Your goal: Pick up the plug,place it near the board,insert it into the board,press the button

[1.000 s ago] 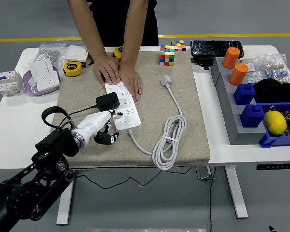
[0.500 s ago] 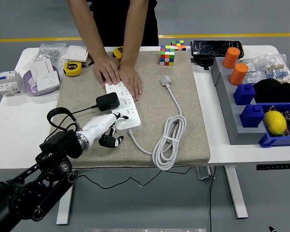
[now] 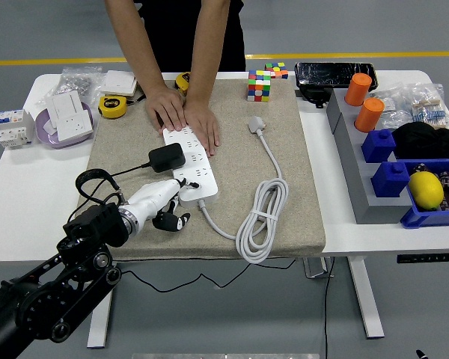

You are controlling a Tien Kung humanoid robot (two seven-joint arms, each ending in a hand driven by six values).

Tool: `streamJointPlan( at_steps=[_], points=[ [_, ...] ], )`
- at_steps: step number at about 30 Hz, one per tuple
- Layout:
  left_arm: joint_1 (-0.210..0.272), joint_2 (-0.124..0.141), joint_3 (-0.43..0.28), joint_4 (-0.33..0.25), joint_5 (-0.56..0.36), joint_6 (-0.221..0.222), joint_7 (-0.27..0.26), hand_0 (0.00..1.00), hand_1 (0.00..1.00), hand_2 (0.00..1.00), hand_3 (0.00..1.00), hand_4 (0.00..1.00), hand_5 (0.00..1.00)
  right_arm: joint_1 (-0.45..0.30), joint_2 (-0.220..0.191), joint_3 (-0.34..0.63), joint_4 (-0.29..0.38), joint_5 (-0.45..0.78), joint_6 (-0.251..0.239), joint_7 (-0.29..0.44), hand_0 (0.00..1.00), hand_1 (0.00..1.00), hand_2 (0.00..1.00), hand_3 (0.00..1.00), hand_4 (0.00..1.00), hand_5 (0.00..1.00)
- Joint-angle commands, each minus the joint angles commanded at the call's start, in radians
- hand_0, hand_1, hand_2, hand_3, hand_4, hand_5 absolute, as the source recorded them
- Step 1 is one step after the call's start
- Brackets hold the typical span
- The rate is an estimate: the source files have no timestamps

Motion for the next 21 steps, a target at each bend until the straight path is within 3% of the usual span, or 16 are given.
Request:
streamJointPlan(
  at_steps=[11, 21],
  points=[
    [0.001, 0.004, -0.012, -0.022, 0.014, -0.003, 0.0, 0.187, 0.002, 0.11, 0.833, 0.612, 0.002, -0.001, 0.0, -0.001, 0.0, -0.002, 0.0, -0.001, 0.891, 0.784, 0.767, 0.789, 0.998, 0.998],
    [-0.008, 0.014, -0.015, -0.159, 0.013, 0.004, -0.017, 0.212, 0.023, 0.139, 0.8, 0.614, 0.002, 0.001, 0.002, -0.001, 0.0, -0.003, 0.0, -0.002, 0.89, 0.784, 0.767, 0.788, 0.998, 0.998]
  ],
)
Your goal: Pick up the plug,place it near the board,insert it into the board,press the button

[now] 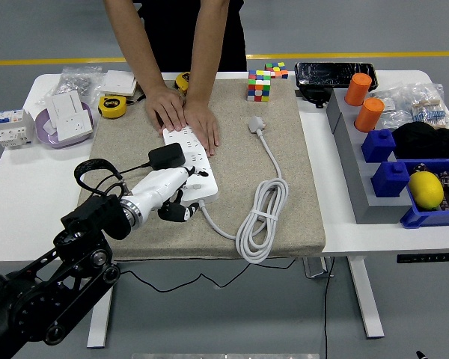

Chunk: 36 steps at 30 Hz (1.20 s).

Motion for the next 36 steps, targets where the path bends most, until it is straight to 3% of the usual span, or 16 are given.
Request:
streamJointPlan(
  at_steps=[5, 6, 11, 12, 17, 18, 23, 24, 36],
  points=[
    [-0.027, -0.005, -0.031, 0.0, -0.05, 0.109, -0.105, 0.212, 0.023, 0.139, 0.8, 0.614, 0.002, 0.001, 0.001, -0.003, 0.0, 0.003, -0.001, 0.0, 0.89, 0.784, 0.767, 0.788, 0.998, 0.998],
    [-0.038, -0.008, -0.042, -0.001, -0.08, 0.136, -0.135, 0.277, 0.176, 0.288, 0.81, 0.575, 0.002, 0.001, 0.001, -0.004, 0.0, 0.003, -0.001, -0.001, 0.891, 0.784, 0.767, 0.788, 0.998, 0.998],
    [-0.081, -0.027, -0.085, 0.036, -0.246, 0.242, -0.251, 0.277, 0.176, 0.288, 0.81, 0.575, 0.002, 0.001, 0.0, -0.004, 0.0, 0.003, -0.003, -0.006, 0.891, 0.784, 0.767, 0.788, 0.998, 0.998],
    [-0.089, -0.032, -0.094, 0.05, -0.277, 0.256, -0.265, 0.608, 0.725, 0.665, 0.805, 0.936, 0.114, 0.001, 0.001, -0.004, 0.0, 0.003, -0.003, -0.007, 0.89, 0.784, 0.767, 0.788, 0.998, 0.998],
    [-0.125, -0.066, -0.151, 0.161, -0.437, 0.299, -0.312, 0.608, 0.725, 0.665, 0.805, 0.936, 0.114, 0.003, 0.002, -0.008, 0.0, 0.01, -0.004, -0.006, 0.89, 0.784, 0.767, 0.788, 0.998, 0.998],
    [-0.132, -0.071, -0.16, 0.185, -0.452, 0.3, -0.314, 0.885, 0.943, 0.898, 0.832, 0.998, 0.282, 0.002, 0.003, -0.008, 0.0, 0.009, -0.004, -0.007, 0.89, 0.783, 0.767, 0.788, 0.998, 0.998],
    [-0.168, -0.096, -0.187, 0.3, -0.46, 0.294, -0.313, 0.885, 0.943, 0.898, 0.832, 0.998, 0.282, 0.002, 0.003, -0.008, 0.0, 0.009, -0.004, -0.009, 0.89, 0.783, 0.767, 0.788, 0.998, 0.998],
    [-0.172, -0.1, -0.189, 0.319, -0.46, 0.291, -0.312, 0.998, 0.998, 0.953, 0.859, 0.998, 0.285, 0.002, 0.003, -0.009, 0.0, 0.01, -0.004, -0.009, 0.886, 0.783, 0.767, 0.788, 0.998, 0.998],
    [-0.229, -0.134, -0.153, 0.546, -0.392, 0.245, -0.291, 0.984, 0.995, 0.892, 0.806, 0.998, 0.256, 0.003, 0.002, -0.022, 0.0, 0.017, -0.008, -0.017, 0.884, 0.782, 0.766, 0.788, 0.998, 0.998]
  ],
)
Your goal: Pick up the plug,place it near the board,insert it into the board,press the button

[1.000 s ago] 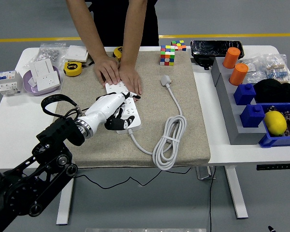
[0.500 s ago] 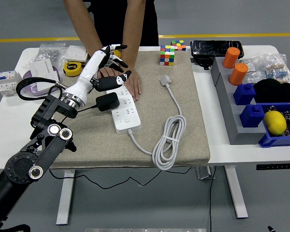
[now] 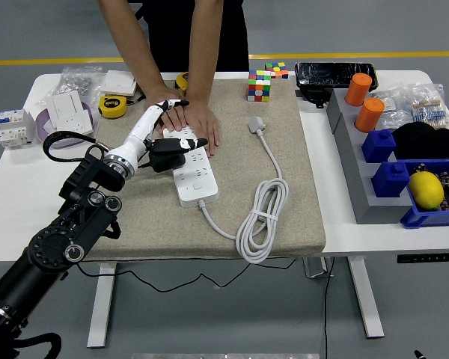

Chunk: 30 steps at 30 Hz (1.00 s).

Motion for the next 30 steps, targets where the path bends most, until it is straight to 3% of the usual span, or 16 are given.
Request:
streamJointPlan(
  at_steps=[5, 6, 11, 12, 17, 18, 23, 24, 29, 30],
  points=[
    [-0.02, 0.0, 0.034, 0.053, 0.073, -0.029, 0.026, 0.984, 0.995, 0.892, 0.806, 0.998, 0.256, 0.003, -0.003, -0.009, 0.0, 0.008, -0.002, 0.002, 0.884, 0.782, 0.766, 0.788, 0.998, 0.998],
    [-0.022, 0.0, 0.04, 0.06, 0.086, -0.033, 0.029, 0.956, 0.945, 0.835, 0.778, 0.998, 0.229, 0.003, -0.003, -0.008, 0.0, 0.007, -0.002, 0.001, 0.885, 0.782, 0.766, 0.788, 0.998, 0.998],
    [-0.028, -0.002, 0.053, 0.099, 0.157, -0.03, 0.037, 0.956, 0.945, 0.835, 0.778, 0.998, 0.229, -0.002, 0.0, -0.002, 0.0, -0.001, -0.001, -0.003, 0.885, 0.782, 0.766, 0.788, 0.998, 0.998],
    [-0.027, -0.002, 0.053, 0.105, 0.183, -0.025, 0.039, 0.922, 0.922, 0.783, 0.755, 0.998, 0.229, -0.003, 0.0, -0.002, 0.0, -0.001, -0.001, -0.003, 0.885, 0.781, 0.766, 0.788, 0.998, 0.998],
    [-0.025, -0.001, 0.041, 0.125, 0.253, 0.0, 0.039, 0.922, 0.922, 0.783, 0.755, 0.998, 0.229, 0.0, -0.002, -0.007, 0.0, 0.003, -0.001, -0.002, 0.885, 0.781, 0.766, 0.788, 0.998, 0.998],
    [-0.025, 0.0, 0.038, 0.128, 0.26, 0.008, 0.036, 0.875, 0.833, 0.672, 0.703, 0.998, 0.234, 0.001, -0.002, -0.007, 0.0, 0.003, -0.002, -0.002, 0.884, 0.781, 0.766, 0.788, 0.998, 0.998],
    [-0.022, 0.0, 0.03, 0.139, 0.282, 0.037, 0.033, 0.875, 0.833, 0.672, 0.703, 0.998, 0.234, 0.001, -0.003, -0.009, 0.0, 0.004, -0.002, -0.002, 0.884, 0.781, 0.766, 0.788, 0.998, 0.998],
    [-0.022, 0.0, 0.028, 0.142, 0.286, 0.041, 0.032, 0.814, 0.747, 0.597, 0.642, 0.998, 0.219, 0.001, -0.004, -0.009, 0.0, 0.004, -0.001, -0.002, 0.883, 0.78, 0.766, 0.787, 0.998, 0.998],
    [-0.021, -0.001, 0.022, 0.154, 0.333, 0.064, 0.032, 0.814, 0.747, 0.597, 0.642, 0.998, 0.219, -0.001, -0.003, -0.008, 0.0, 0.002, -0.001, -0.003, 0.883, 0.78, 0.766, 0.787, 0.998, 0.998],
    [-0.02, 0.0, 0.022, 0.155, 0.34, 0.068, 0.032, 0.741, 0.685, 0.534, 0.566, 0.968, 0.192, -0.001, -0.003, -0.008, 0.0, 0.002, -0.001, -0.003, 0.882, 0.78, 0.765, 0.787, 0.998, 0.998]
  ],
)
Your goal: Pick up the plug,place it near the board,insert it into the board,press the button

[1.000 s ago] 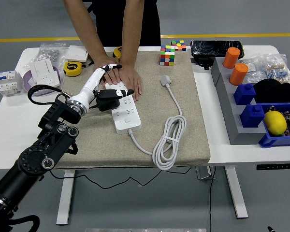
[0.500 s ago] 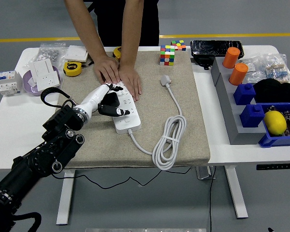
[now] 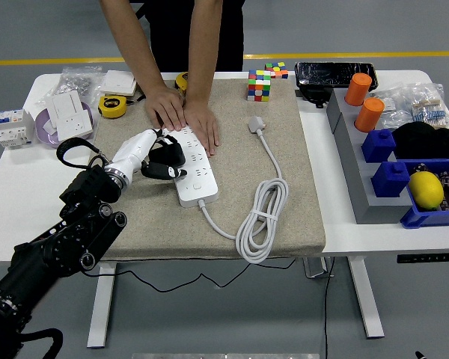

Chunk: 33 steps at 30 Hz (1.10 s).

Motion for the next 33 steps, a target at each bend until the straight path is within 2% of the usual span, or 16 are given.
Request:
streamJointPlan(
  at_steps=[5, 6, 11, 12, 17, 18, 23, 24, 27, 33],
  points=[
    [0.001, -0.001, -0.004, 0.006, 0.036, 0.016, 0.001, 0.741, 0.685, 0.534, 0.566, 0.968, 0.192, 0.0, 0.0, -0.001, 0.0, 0.0, 0.0, 0.0, 0.882, 0.78, 0.765, 0.787, 0.998, 0.998],
    [0.001, -0.001, -0.004, 0.007, 0.041, 0.019, 0.002, 0.626, 0.608, 0.511, 0.535, 0.788, 0.179, 0.0, 0.0, -0.001, 0.0, 0.0, 0.0, 0.0, 0.882, 0.78, 0.766, 0.787, 0.998, 0.998],
    [0.001, -0.003, -0.007, 0.015, 0.059, 0.041, 0.007, 0.626, 0.608, 0.511, 0.535, 0.788, 0.179, 0.0, -0.001, -0.002, 0.0, 0.001, 0.0, 0.0, 0.882, 0.78, 0.766, 0.787, 0.998, 0.998],
    [0.0, -0.003, -0.008, 0.016, 0.063, 0.044, 0.008, 0.577, 0.548, 0.489, 0.512, 0.633, 0.162, 0.0, -0.001, -0.001, 0.0, 0.001, 0.0, 0.0, 0.881, 0.779, 0.766, 0.786, 0.998, 0.998],
    [-0.004, -0.005, -0.013, 0.022, 0.069, 0.054, 0.009, 0.577, 0.548, 0.489, 0.512, 0.633, 0.162, 0.002, -0.001, -0.001, 0.0, 0.003, 0.0, 0.0, 0.881, 0.779, 0.766, 0.786, 0.998, 0.998],
    [-0.005, -0.005, -0.014, 0.023, 0.071, 0.056, 0.009, 0.552, 0.519, 0.431, 0.473, 0.588, 0.155, 0.002, -0.001, -0.001, 0.0, 0.003, -0.001, 0.0, 0.88, 0.779, 0.766, 0.786, 0.998, 0.998],
    [-0.005, -0.006, -0.015, 0.025, 0.068, 0.062, 0.008, 0.552, 0.519, 0.431, 0.473, 0.588, 0.155, 0.002, -0.001, 0.001, 0.0, 0.003, -0.001, 0.0, 0.88, 0.779, 0.766, 0.786, 0.998, 0.998],
    [-0.004, -0.006, -0.015, 0.024, 0.06, 0.061, 0.009, 0.545, 0.515, 0.411, 0.421, 0.559, 0.147, 0.002, -0.001, 0.001, 0.0, 0.003, -0.001, 0.0, 0.88, 0.778, 0.766, 0.785, 0.998, 0.998],
    [0.002, -0.003, -0.018, 0.006, 0.024, 0.054, 0.017, 0.545, 0.515, 0.411, 0.421, 0.559, 0.147, 0.001, 0.0, 0.001, 0.0, 0.004, -0.001, 0.0, 0.88, 0.778, 0.766, 0.785, 0.998, 0.998],
    [0.002, 0.006, -0.037, -0.024, 0.039, 0.027, 0.03, 0.549, 0.519, 0.422, 0.415, 0.545, 0.13, 0.001, 0.0, 0.001, 0.0, 0.005, -0.001, 0.0, 0.878, 0.779, 0.766, 0.786, 0.998, 0.998]
  ],
)
